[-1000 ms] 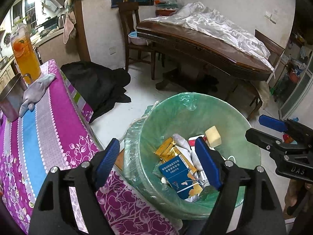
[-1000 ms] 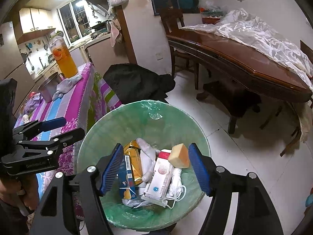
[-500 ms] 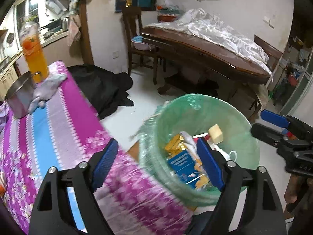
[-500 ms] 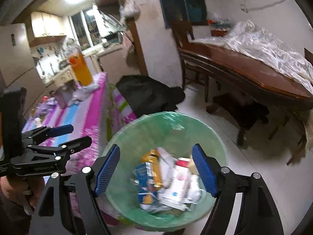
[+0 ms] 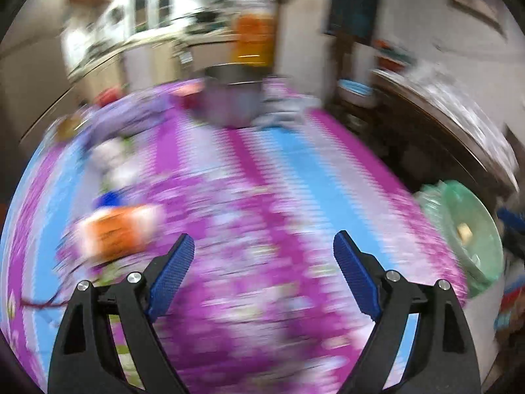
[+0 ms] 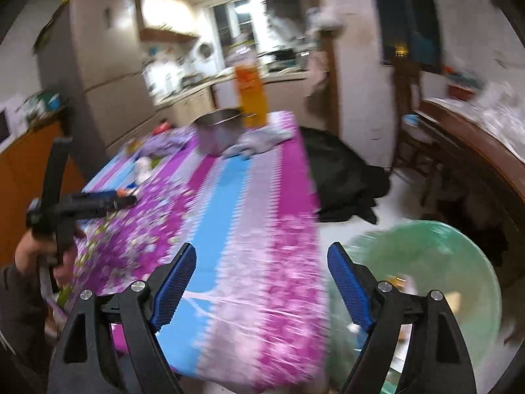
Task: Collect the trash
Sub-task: 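Move both tools back over the table toward the remaining trash, then grasp the blue bottle cap with the left tool while the right tool grasps the orange paper cup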
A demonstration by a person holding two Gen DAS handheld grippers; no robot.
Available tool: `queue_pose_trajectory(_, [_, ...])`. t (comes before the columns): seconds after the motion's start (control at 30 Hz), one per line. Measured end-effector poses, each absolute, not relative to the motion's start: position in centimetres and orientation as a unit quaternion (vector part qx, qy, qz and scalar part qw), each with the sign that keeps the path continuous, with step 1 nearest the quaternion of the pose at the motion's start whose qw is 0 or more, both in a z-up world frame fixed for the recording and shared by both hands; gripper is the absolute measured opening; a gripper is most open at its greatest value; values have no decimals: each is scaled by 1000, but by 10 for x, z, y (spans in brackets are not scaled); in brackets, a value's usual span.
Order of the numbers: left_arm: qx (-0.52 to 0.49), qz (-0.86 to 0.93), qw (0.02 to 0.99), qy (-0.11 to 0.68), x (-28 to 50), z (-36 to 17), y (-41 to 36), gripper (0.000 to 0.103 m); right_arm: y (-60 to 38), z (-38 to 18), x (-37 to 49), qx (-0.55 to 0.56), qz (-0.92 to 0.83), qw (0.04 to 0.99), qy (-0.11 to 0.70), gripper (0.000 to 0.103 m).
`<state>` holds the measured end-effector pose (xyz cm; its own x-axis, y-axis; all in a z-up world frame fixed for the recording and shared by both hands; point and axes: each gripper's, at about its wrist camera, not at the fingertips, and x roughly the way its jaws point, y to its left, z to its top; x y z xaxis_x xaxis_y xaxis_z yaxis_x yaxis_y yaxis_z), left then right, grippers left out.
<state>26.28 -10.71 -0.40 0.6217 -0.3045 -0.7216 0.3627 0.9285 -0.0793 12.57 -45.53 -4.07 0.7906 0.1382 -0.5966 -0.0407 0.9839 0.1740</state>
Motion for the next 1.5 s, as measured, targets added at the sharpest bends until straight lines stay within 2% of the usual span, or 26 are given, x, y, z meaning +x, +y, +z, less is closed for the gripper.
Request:
queue_pose_trajectory(0.27, [-39, -83, 912, 400, 303, 1, 33, 84, -288, -43, 227, -111, 204, 906, 353, 82])
queue_pose_trajectory(0.43, [-33, -67, 908, 412, 327, -2, 74, 85, -186, -48, 286, -240, 298, 854, 351, 82])
queue_pose_trajectory(0.73, [-25, -75, 899, 430, 354, -16, 102, 85, -86, -82, 361, -314, 356, 799, 368, 82])
queue_pose_trajectory(0.87, [-30, -90, 895, 436, 363, -21, 103, 86, -75, -95, 380, -309, 358, 796, 378, 79])
queue_pose_trajectory(0.97, [-29, -98, 893, 439, 369, -24, 98, 86, -71, -106, 386, -304, 348, 800, 383, 63])
queue_pose_trajectory(1.0, [-28, -100, 892, 440, 370, -25, 97, 86, -74, -104, 387, -297, 340, 808, 378, 54])
queue_pose_trajectory(1.03, [-27, -102, 892, 440, 370, -25, 95, 87, -80, -103, 385, -287, 339, 813, 377, 50])
queue_pose_trajectory(1.07, [-25, -104, 891, 441, 371, -26, 92, 87, -87, -99, 383, -273, 337, 819, 376, 34])
queue_pose_trajectory(1.2, [-13, -109, 891, 441, 375, -31, 85, 87, -124, -83, 371, -213, 311, 844, 381, 34])
queue_pose_trajectory(1.37, [5, -122, 888, 443, 379, -40, 69, 87, -190, -77, 375, -79, 253, 869, 417, 34])
queue_pose_trajectory(1.5, [36, -143, 885, 441, 382, -46, 44, 87, -211, -86, 378, -55, 224, 873, 430, 34])
